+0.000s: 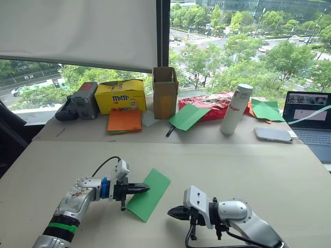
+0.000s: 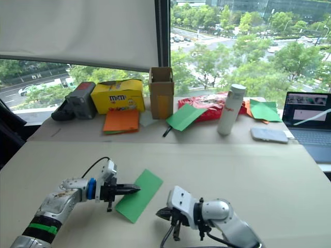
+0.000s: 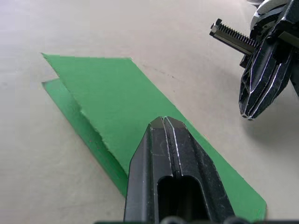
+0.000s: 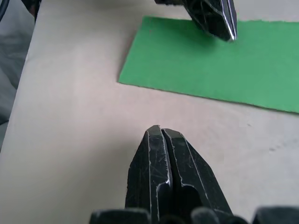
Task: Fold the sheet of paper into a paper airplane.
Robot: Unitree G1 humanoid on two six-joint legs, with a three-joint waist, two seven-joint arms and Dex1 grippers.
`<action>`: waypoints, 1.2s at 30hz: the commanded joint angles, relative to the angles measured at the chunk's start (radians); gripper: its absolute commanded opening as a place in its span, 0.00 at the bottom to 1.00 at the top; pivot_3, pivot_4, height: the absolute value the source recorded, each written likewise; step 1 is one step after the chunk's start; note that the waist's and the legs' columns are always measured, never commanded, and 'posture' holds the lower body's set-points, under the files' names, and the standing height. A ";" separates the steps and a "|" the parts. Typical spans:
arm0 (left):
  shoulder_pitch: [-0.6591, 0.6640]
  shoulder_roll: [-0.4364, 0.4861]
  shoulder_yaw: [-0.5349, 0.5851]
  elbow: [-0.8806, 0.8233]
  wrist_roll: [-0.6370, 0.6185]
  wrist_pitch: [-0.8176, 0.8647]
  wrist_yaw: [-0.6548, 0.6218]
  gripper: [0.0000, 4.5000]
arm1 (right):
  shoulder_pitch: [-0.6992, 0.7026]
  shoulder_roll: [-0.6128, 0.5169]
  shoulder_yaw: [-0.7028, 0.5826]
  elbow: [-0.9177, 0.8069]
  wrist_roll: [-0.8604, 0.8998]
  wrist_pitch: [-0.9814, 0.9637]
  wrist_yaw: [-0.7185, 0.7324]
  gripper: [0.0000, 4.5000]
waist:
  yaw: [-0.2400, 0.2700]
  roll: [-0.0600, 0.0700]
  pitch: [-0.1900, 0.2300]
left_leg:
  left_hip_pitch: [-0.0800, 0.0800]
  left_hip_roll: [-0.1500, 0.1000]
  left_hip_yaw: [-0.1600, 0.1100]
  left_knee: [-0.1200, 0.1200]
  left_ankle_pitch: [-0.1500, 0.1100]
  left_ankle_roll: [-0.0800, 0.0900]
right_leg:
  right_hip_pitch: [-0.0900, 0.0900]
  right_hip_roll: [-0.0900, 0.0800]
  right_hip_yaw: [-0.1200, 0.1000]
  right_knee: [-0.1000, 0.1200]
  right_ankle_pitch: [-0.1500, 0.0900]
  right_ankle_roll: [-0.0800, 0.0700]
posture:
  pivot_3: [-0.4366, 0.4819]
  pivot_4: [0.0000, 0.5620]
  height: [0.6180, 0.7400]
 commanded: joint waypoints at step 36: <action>0.024 -0.081 -0.277 0.000 0.248 -0.233 -0.146 0.00 | -0.101 -0.197 -0.225 -0.113 0.042 0.216 -0.153 0.00 | 0.008 0.004 -0.002 | -0.004 -0.002 -0.005 0.005 0.001 0.000 | 0.002 0.000 -0.001 0.000 0.000 0.000 | 0.48 0.27 1.00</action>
